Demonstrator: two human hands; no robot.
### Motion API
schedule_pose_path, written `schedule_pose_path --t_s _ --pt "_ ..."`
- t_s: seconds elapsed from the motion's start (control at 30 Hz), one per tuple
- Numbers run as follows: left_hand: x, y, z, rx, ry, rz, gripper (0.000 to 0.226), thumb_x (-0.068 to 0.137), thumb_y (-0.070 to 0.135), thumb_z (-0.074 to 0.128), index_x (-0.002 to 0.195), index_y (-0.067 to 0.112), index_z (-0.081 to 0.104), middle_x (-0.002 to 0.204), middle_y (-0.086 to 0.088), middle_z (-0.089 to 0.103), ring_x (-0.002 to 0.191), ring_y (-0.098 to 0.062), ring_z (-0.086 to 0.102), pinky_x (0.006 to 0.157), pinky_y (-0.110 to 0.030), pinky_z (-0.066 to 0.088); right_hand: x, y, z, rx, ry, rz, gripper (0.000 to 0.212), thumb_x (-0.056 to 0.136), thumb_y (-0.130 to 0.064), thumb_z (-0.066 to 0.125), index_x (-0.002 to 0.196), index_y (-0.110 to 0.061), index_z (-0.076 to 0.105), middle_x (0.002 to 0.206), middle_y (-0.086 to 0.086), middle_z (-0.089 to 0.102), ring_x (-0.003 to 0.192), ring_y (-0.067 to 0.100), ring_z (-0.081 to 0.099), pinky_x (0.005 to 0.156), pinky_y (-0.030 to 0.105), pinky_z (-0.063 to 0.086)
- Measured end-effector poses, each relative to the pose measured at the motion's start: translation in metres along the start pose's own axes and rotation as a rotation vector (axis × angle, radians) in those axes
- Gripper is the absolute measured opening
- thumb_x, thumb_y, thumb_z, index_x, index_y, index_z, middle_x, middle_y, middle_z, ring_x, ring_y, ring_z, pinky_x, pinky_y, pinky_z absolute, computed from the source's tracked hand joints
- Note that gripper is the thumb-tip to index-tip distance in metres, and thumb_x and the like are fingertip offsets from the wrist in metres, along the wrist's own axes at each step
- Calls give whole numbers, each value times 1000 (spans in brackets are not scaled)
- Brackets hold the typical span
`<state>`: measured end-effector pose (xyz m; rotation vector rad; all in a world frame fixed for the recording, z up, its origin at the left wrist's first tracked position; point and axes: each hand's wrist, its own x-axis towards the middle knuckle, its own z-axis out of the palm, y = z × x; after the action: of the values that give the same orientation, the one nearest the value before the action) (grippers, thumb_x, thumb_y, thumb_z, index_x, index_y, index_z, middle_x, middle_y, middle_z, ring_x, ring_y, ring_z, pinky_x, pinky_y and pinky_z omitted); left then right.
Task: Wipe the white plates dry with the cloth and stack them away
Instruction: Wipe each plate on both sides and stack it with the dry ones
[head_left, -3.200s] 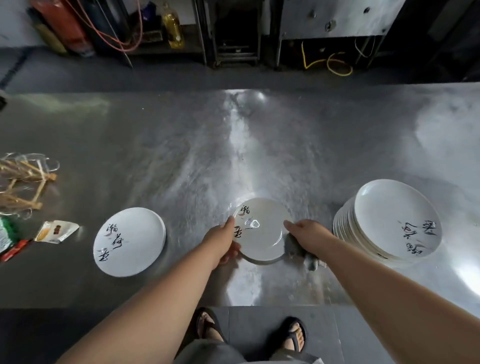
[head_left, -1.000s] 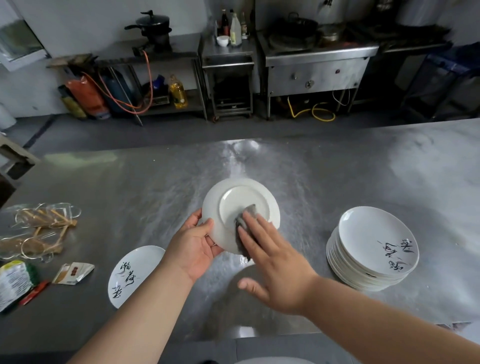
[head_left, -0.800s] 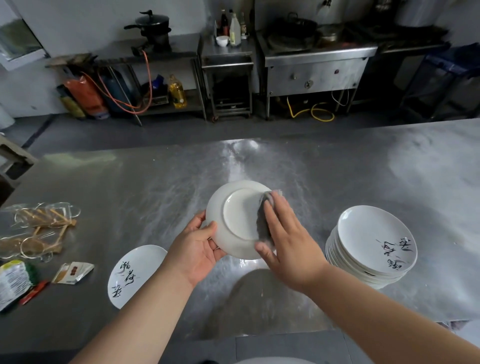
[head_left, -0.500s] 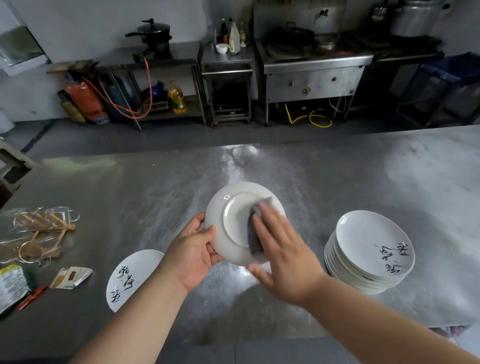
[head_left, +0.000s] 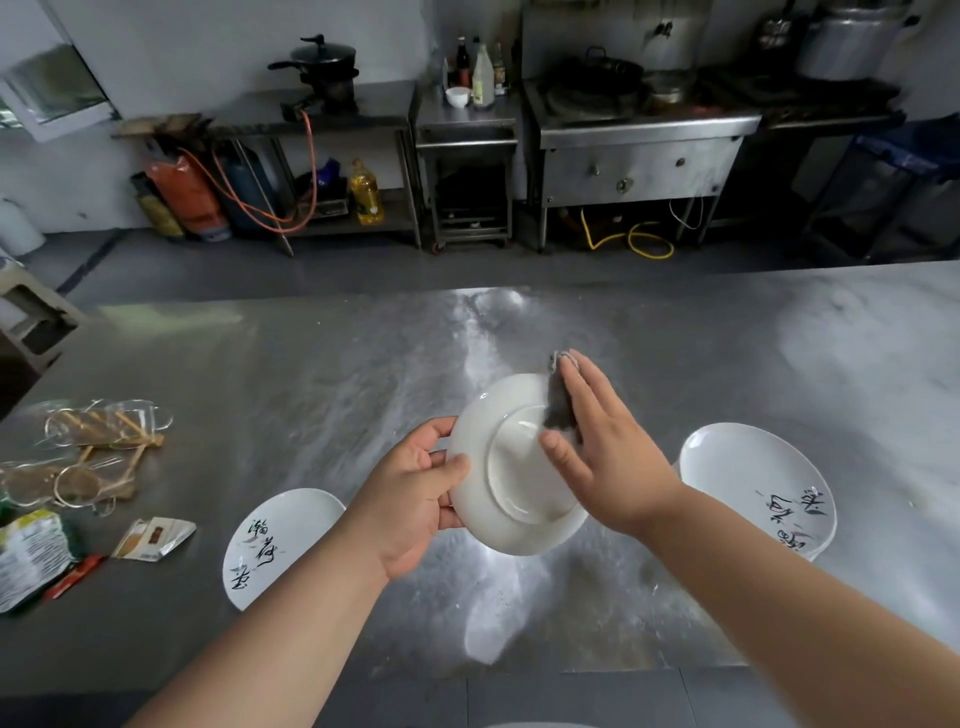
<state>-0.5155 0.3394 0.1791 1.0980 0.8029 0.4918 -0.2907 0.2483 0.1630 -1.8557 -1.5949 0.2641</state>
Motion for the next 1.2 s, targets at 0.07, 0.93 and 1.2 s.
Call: schedule_pose_path --t_s 0.07,0.93,1.2 --pt "-1 3 1 -9 -13 -3 30 104 4 53 129 19 61 110 -14 75 89 -30 72 78 -48 60 0 -12 0 9 18 -58 96 98 -77 31 167 -13 17 175 -2 8 160 7 6 129 34 19" --pt "3 3 15 -512 51 59 47 86 13 59 132 22 60 118 -9 75 93 -23 77 68 -38 64 -5 -31 -3 106 173 78 90 101 -75 15 168 -15 10 176 -5 -2 161 9 -7 131 48 13" --pt "6 6 17 -466 -67 44 50 85 3 64 129 26 61 124 -9 70 100 -26 72 82 -45 63 -33 -40 12 348 450 51 66 108 -40 32 163 -4 25 174 6 13 161 12 9 127 22 14"
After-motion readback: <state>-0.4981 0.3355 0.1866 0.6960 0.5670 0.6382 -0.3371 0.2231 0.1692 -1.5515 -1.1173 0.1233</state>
